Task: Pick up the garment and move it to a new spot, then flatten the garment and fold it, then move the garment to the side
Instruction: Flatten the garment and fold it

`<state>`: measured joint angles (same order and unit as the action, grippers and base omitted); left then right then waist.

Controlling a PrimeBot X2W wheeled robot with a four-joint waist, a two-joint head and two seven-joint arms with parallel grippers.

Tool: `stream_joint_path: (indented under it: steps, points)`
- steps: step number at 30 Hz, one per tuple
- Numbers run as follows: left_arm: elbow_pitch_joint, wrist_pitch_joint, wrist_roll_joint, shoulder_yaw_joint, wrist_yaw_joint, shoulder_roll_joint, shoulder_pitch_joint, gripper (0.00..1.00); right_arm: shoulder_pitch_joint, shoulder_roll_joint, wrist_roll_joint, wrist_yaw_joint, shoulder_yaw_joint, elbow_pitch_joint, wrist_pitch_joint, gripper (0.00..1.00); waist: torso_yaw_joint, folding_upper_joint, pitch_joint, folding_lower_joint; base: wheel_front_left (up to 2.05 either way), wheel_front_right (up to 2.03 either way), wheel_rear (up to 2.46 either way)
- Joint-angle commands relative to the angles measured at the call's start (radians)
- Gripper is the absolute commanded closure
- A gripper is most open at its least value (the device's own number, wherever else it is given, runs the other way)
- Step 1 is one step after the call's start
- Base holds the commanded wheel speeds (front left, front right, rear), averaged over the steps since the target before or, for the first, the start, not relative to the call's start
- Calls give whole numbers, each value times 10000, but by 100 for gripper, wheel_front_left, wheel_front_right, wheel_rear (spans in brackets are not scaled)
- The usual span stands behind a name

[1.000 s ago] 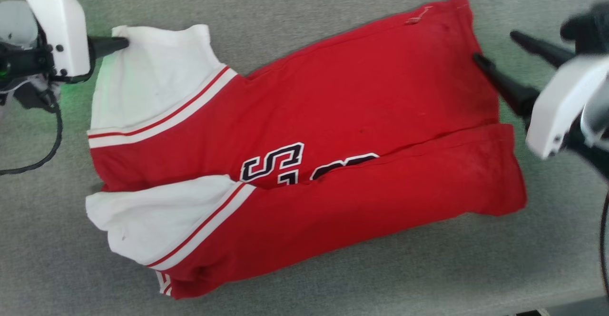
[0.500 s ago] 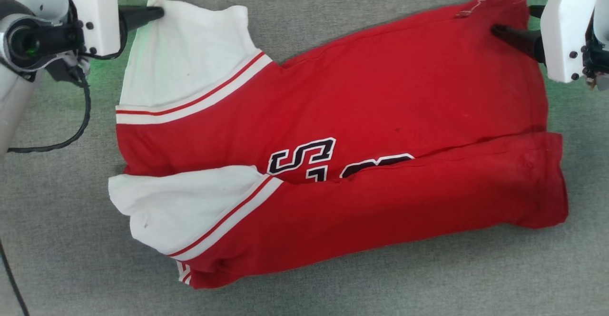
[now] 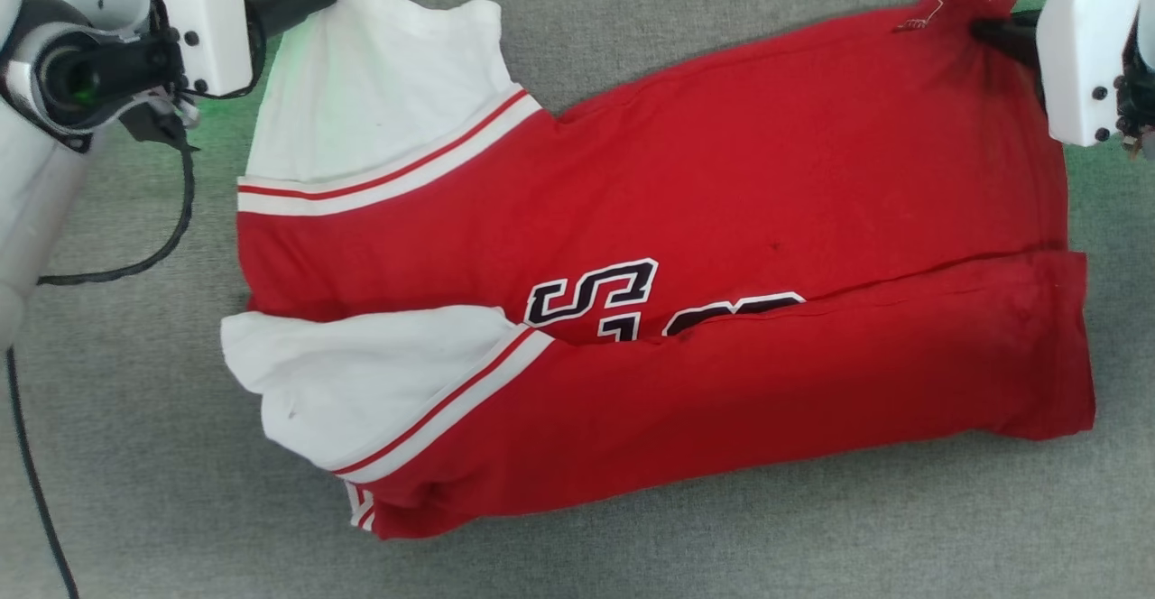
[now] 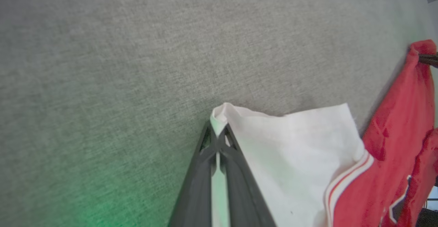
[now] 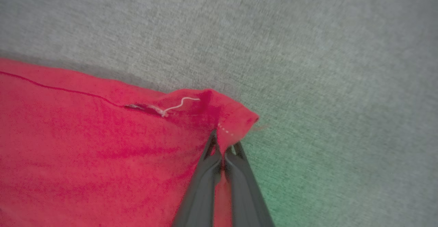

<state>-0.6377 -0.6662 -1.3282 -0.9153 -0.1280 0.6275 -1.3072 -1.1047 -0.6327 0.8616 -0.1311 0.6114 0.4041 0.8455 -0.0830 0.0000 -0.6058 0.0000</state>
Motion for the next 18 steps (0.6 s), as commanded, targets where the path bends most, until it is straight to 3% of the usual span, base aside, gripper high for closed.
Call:
stream_joint_path:
  steps: [1,8,18]
  points:
    - [209,269,-211,73,-16,-38,246,100,162,-115,62,7,31,-110,-338,100,86,0,154,0,0,0,0]
    - [2081,1490,-722,308,-23,479,1292,100,1315,-772,626,5,-290,-1078,-1557,100,465,0,814,0,0,0,0]
    - [5676,4143,-1110,338,-26,2183,4566,100,4719,-1997,1082,5,-1776,-2930,-2822,100,963,0,2029,0,0,0,0]
